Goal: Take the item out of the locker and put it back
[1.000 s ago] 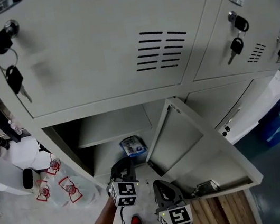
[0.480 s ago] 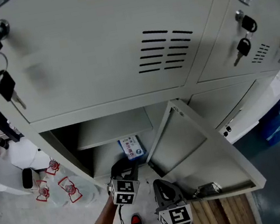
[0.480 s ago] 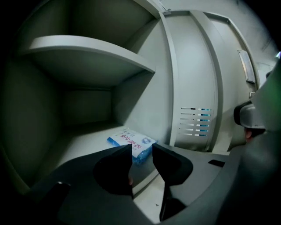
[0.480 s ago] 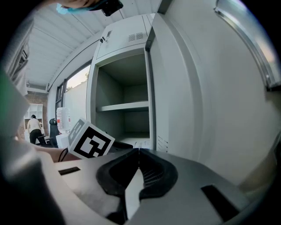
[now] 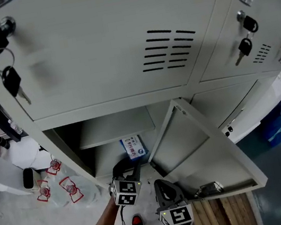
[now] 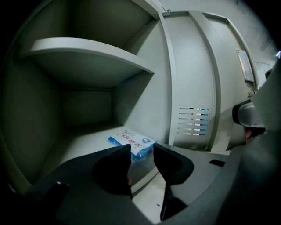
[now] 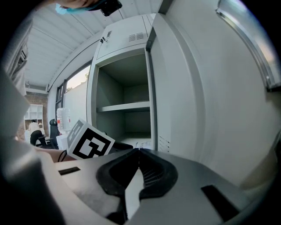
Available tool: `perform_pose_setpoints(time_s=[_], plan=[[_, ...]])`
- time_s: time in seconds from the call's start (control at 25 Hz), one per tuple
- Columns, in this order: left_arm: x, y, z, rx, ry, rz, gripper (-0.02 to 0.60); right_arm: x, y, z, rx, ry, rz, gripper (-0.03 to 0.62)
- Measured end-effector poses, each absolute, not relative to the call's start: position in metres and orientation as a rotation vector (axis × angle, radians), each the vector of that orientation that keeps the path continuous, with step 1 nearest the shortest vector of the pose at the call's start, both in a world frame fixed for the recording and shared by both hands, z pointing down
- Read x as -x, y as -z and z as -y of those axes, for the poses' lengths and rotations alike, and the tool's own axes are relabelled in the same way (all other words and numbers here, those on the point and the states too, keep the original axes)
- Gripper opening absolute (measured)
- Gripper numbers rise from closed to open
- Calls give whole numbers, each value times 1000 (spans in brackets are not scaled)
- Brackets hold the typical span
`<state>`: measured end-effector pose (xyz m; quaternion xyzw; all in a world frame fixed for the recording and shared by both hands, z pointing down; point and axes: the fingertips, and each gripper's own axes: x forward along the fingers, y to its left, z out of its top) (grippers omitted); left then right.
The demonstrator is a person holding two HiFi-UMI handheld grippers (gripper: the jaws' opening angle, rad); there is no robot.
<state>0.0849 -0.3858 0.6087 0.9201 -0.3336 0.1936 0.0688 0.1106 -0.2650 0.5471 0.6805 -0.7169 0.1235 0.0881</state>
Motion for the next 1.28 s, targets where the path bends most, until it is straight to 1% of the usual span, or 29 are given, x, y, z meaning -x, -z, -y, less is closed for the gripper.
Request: perform_pose_setpoints(time_s=[0.36, 0.72, 1.28], plan=[[-69, -583, 376, -2776, -527, 1064, 175, -114, -532, 257, -2043, -314, 2139, 18], [-36, -532, 346, -2789, -428, 1231, 123, -100, -504, 241, -1989, -195, 2238, 18], [21, -490, 219, -2707, -351, 1484, 59, -73, -481, 173, -1840, -99, 2409, 18]])
